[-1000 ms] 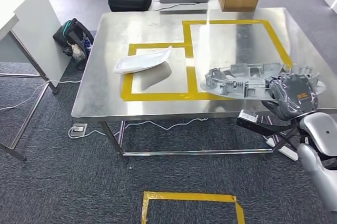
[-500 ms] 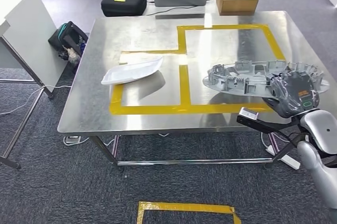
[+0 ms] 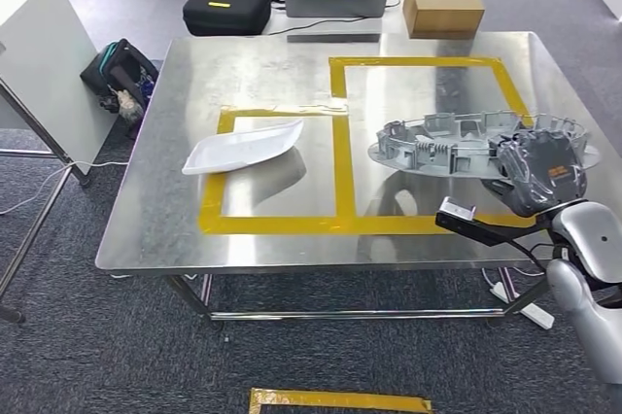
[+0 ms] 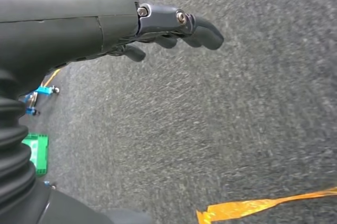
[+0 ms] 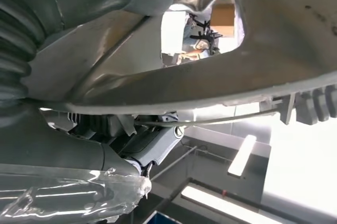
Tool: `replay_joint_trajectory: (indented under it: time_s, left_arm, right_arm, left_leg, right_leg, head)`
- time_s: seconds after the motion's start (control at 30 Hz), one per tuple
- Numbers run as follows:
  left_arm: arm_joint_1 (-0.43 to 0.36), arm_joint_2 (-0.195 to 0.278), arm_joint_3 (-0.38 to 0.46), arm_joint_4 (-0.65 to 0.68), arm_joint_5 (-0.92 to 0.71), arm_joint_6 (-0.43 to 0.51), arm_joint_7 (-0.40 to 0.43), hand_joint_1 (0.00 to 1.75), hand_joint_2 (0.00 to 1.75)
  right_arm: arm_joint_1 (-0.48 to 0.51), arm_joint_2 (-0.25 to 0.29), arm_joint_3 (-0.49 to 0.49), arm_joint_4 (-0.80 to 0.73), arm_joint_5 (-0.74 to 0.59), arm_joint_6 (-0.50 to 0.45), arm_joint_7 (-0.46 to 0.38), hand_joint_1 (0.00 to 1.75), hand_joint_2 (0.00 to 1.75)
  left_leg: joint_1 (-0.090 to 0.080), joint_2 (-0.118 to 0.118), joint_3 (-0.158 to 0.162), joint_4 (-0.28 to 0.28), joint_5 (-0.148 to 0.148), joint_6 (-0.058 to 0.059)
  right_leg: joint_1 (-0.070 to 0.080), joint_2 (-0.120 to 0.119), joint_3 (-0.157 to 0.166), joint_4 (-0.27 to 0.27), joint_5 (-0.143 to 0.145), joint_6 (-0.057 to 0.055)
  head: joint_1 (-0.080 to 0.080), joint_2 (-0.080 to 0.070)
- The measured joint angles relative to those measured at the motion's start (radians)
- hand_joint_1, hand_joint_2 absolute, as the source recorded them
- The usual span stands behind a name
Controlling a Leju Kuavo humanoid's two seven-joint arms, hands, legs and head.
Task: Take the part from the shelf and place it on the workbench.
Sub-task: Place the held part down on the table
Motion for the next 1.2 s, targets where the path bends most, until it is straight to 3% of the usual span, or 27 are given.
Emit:
replay_joint_trajectory:
  time_s: [0.1, 0.17, 0.2, 0.27, 0.3, 0.33, 0.37, 0.4, 0.47, 0.5, 0.53, 0.67, 0.73, 0.8, 0.83, 0.87, 0.9, 0.93, 1.0, 1.07, 1.13, 1.2]
  left_arm:
    - [0.0, 0.003, 0.0, 0.0, 0.0, 0.0, 0.0, 0.0, 1.75]
    - [0.001, 0.004, 0.0, 0.0, 0.0, 0.0, 0.0, 0.0, 1.75]
    - [0.0, 0.004, 0.0, 0.0, 0.0, 0.0, 0.0, 0.0, 1.75]
    - [-0.002, 0.002, 0.0, 0.0, 0.0, 0.0, 0.0, 0.0, 1.75]
    - [-0.002, 0.002, 0.0, 0.0, 0.0, 0.0, 0.0, 0.0, 1.75]
    - [-0.001, 0.002, 0.0, 0.0, 0.0, 0.0, 0.001, 0.0, 1.75]
    - [0.0, 0.002, 0.0, 0.0, 0.0, 0.0, 0.001, 0.0, 1.75]
    - [0.0, 0.002, 0.0, 0.0, 0.0, -0.001, 0.002, 0.0, 1.75]
    - [0.0, 0.002, 0.0, 0.0, 0.0, -0.001, 0.002, 0.0, 1.75]
    - [-0.001, 0.002, 0.0, 0.0, 0.0, -0.001, 0.002, 0.0, 1.75]
    - [-0.002, 0.002, 0.0, 0.0, 0.0, -0.001, 0.002, 0.0, 1.75]
    - [-0.002, 0.001, 0.0, 0.0, 0.0, -0.001, 0.002, 0.0, 1.75]
    - [-0.003, 0.002, 0.0, 0.0, 0.0, 0.0, 0.003, 0.0, 1.75]
    - [-0.004, 0.001, 0.0, 0.0, 0.0, 0.0, 0.003, 0.0, 1.75]
    - [-0.003, 0.0, 0.0, 0.0, 0.0, -0.001, 0.003, 0.0, 1.75]
    - [-0.003, 0.0, 0.0, 0.0, 0.0, -0.001, 0.003, 0.0, 1.75]
    - [-0.002, 0.0, 0.001, 0.0, 0.0, -0.001, 0.003, 0.0, 1.75]
    - [-0.002, -0.001, 0.001, 0.0, 0.0, -0.001, 0.003, 0.0, 1.75]
    - [-0.002, -0.001, 0.001, 0.0, 0.0, -0.001, 0.004, 0.0, 1.75]
    - [-0.002, -0.001, 0.0, 0.0, 0.0, -0.001, 0.006, 0.0, 1.75]
    - [-0.001, 0.001, 0.0, 0.0, 0.0, -0.001, 0.006, 0.0, 1.75]
    - [-0.001, 0.001, 0.0, -0.001, 0.0, 0.0, 0.007, 0.0, 1.75]
  right_arm:
    - [0.001, 0.002, 0.0, 0.005, 0.0, 0.0, 0.0, 1.75, 1.75]
    - [0.002, 0.002, 0.0, 0.006, 0.0, 0.0, 0.0, 1.75, 1.75]
    - [0.002, 0.002, 0.0, 0.006, 0.0, 0.0, 0.0, 1.75, 1.75]
    - [0.002, 0.002, -0.001, 0.007, 0.0, -0.001, 0.001, 1.75, 1.75]
    - [0.002, 0.002, -0.002, 0.007, 0.0, -0.001, 0.001, 1.75, 1.75]
    - [0.002, 0.002, -0.002, 0.007, 0.0, -0.001, 0.001, 1.75, 1.75]
    - [0.003, 0.002, -0.002, 0.007, 0.0, -0.001, 0.001, 1.75, 1.75]
    - [0.003, 0.002, -0.002, 0.007, 0.0, -0.001, 0.001, 1.75, 1.75]
    - [0.002, 0.002, -0.002, 0.007, 0.0, -0.001, 0.001, 1.75, 1.75]
    - [0.002, 0.002, -0.002, 0.007, 0.0, -0.002, 0.001, 1.75, 1.75]
    - [0.001, 0.002, -0.002, 0.007, 0.0, -0.002, 0.001, 1.75, 1.75]
    - [0.002, 0.002, -0.002, 0.007, 0.0, -0.002, 0.0, 1.75, 1.75]
    - [0.001, 0.002, -0.003, 0.007, 0.0, -0.002, 0.0, 1.75, 1.75]
    - [0.002, 0.002, -0.002, 0.007, -0.001, -0.002, 0.0, 1.75, 1.75]
    - [0.003, 0.002, -0.002, 0.007, -0.001, -0.002, 0.0, 1.75, 1.75]
    - [0.004, 0.002, -0.002, 0.008, -0.001, -0.002, 0.0, 1.75, 1.75]
    - [0.005, 0.002, -0.002, 0.009, -0.001, -0.002, 0.0, 1.75, 1.75]
    - [0.005, 0.002, -0.002, 0.009, -0.001, -0.002, 0.0, 1.75, 1.75]
    - [0.005, 0.002, -0.002, 0.01, -0.001, -0.002, 0.0, 1.75, 1.75]
    - [0.006, 0.002, -0.002, 0.01, -0.001, -0.003, 0.0, 1.75, 1.75]
    - [0.008, 0.002, -0.002, 0.009, -0.001, -0.003, 0.0, 1.75, 1.75]
    - [0.01, 0.002, -0.003, 0.009, -0.001, -0.003, 0.0, 1.75, 1.75]
  left_leg:
    - [-0.005, -0.003, -0.01, 0.008, -0.006, -0.005]
    - [-0.002, 0.001, -0.023, 0.036, -0.03, -0.019]
    - [0.003, 0.006, -0.044, 0.078, -0.056, -0.03]
    - [0.019, 0.016, -0.114, 0.215, -0.117, -0.049]
    - [0.027, 0.019, -0.15, 0.28, -0.135, -0.056]
    - [0.035, 0.021, -0.174, 0.315, -0.134, -0.062]
    - [0.041, 0.022, -0.179, 0.31, -0.113, -0.066]
    - [0.045, 0.022, -0.164, 0.265, -0.074, -0.068]
    - [0.048, 0.023, -0.101, 0.122, 0.004, -0.068]
    - [0.048, 0.023, -0.075, 0.066, 0.023, -0.066]
    - [0.047, 0.023, -0.06, 0.033, 0.029, -0.064]
    - [0.046, 0.022, -0.049, 0.009, 0.023, -0.047]
    - [0.047, 0.022, -0.041, 0.003, 0.023, -0.037]
    - [0.041, 0.022, -0.037, 0.003, 0.017, -0.029]
    - [0.038, 0.021, -0.033, 0.003, 0.014, -0.026]
    - [0.036, 0.02, -0.029, 0.004, 0.011, -0.024]
    - [0.034, 0.019, -0.025, 0.004, 0.007, -0.023]
    - [0.032, 0.017, -0.019, 0.006, 0.003, -0.023]
    - [0.027, 0.014, -0.012, 0.012, -0.008, -0.028]
    - [0.022, 0.013, -0.013, 0.017, -0.014, -0.033]
    - [0.023, 0.013, -0.014, 0.019, -0.019, -0.037]
    - [0.025, 0.015, -0.03, 0.056, -0.046, -0.05]
  right_leg:
    - [-0.003, 0.004, 0.002, -0.012, 0.003, -0.014]
    - [-0.008, 0.001, 0.003, -0.014, 0.001, -0.024]
    - [-0.01, -0.001, 0.004, -0.015, 0.0, -0.029]
    - [-0.011, -0.005, 0.006, -0.016, -0.003, -0.036]
    - [-0.011, -0.006, 0.008, -0.015, -0.006, -0.038]
    - [-0.012, -0.008, 0.011, -0.015, -0.009, -0.038]
    - [-0.013, -0.009, 0.015, -0.016, -0.012, -0.038]
    - [-0.014, -0.009, 0.02, -0.016, -0.015, -0.038]
    - [-0.016, -0.009, 0.03, -0.017, -0.022, -0.032]
    - [-0.016, -0.008, 0.032, -0.017, -0.025, -0.028]
    - [-0.015, -0.008, 0.033, -0.018, -0.028, -0.024]
    - [-0.017, -0.009, 0.028, -0.015, -0.038, -0.003]
    - [-0.016, -0.01, -0.02, 0.077, -0.083, -0.001]
    - [-0.012, -0.01, -0.1, 0.222, -0.138, -0.002]
    - [-0.009, -0.01, -0.128, 0.267, -0.145, -0.002]
    - [-0.006, -0.01, -0.138, 0.273, -0.131, -0.004]
    - [-0.005, -0.01, -0.126, 0.235, -0.098, -0.007]
    - [-0.004, -0.01, -0.097, 0.167, -0.055, -0.009]
    - [-0.002, -0.008, -0.033, 0.037, -0.002, -0.015]
    - [0.0, -0.007, -0.007, -0.009, 0.002, -0.022]
    - [-0.002, -0.007, -0.004, -0.012, 0.001, -0.031]
    - [-0.007, -0.009, 0.002, -0.016, 0.001, -0.039]
  head:
    - [-0.004, 0.0]
    - [-0.009, 0.0]
    - [-0.012, 0.0]
    - [-0.018, 0.0]
    - [-0.018, 0.0]
    - [-0.018, 0.0]
    - [-0.018, 0.0]
    - [-0.018, 0.0]
    - [-0.018, 0.0]
    - [-0.018, 0.0]
    - [-0.018, 0.0]
    - [-0.016, 0.0]
    - [-0.012, 0.0]
    - [-0.01, 0.0]
    - [-0.01, 0.0]
    - [-0.009, 0.0]
    - [-0.009, 0.0]
    - [-0.009, 0.0]
    - [-0.01, 0.0]
    - [-0.011, 0.0]
    - [-0.011, 0.0]
    - [-0.015, 0.0]
